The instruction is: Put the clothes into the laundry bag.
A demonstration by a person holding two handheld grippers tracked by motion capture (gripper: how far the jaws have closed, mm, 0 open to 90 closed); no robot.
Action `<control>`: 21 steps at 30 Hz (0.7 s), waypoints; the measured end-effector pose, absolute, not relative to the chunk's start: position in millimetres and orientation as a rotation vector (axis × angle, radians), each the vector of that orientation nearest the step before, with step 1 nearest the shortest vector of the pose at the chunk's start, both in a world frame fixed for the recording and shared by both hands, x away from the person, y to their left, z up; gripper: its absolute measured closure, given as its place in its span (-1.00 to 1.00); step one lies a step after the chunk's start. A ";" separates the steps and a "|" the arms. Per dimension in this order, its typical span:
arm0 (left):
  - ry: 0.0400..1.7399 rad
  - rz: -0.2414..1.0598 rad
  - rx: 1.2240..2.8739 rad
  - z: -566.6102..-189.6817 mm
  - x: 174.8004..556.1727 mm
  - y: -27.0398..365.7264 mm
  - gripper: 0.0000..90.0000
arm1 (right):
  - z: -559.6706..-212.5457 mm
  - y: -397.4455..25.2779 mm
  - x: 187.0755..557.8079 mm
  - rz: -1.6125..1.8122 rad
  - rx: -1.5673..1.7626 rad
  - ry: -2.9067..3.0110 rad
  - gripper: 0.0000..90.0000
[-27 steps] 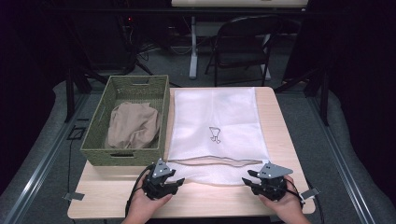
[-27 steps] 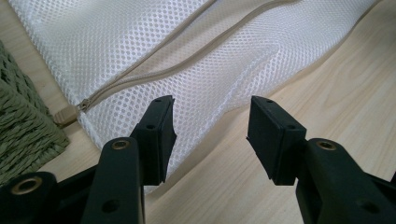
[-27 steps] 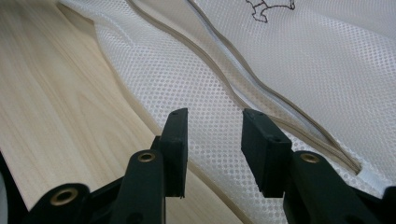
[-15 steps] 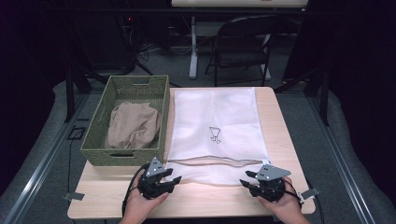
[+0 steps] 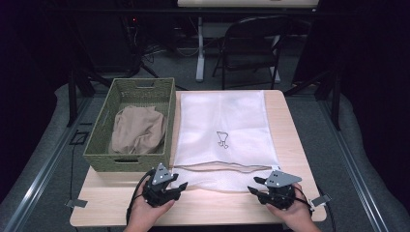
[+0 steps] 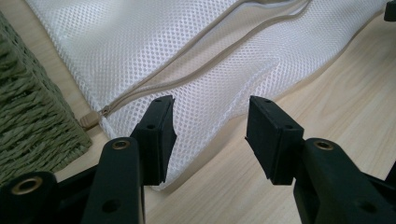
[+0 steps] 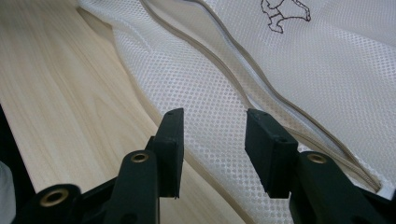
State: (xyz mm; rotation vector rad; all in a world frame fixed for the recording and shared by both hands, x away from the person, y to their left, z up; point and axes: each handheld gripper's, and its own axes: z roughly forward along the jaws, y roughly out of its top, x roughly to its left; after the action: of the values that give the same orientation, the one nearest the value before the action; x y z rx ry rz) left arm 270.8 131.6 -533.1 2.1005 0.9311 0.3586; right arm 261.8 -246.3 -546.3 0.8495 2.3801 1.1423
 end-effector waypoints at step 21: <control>1.019 0.376 2.046 -515.0 270.8 150.5 -0.02 | -545.8 -246.8 261.1 1.180 0.830 2.364 0.20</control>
State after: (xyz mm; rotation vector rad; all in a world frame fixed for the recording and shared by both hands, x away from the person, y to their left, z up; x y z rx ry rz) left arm 270.8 150.5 -515.0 2.0459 1.0195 0.3761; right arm 261.1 -246.8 -545.8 0.8304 2.3636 1.1803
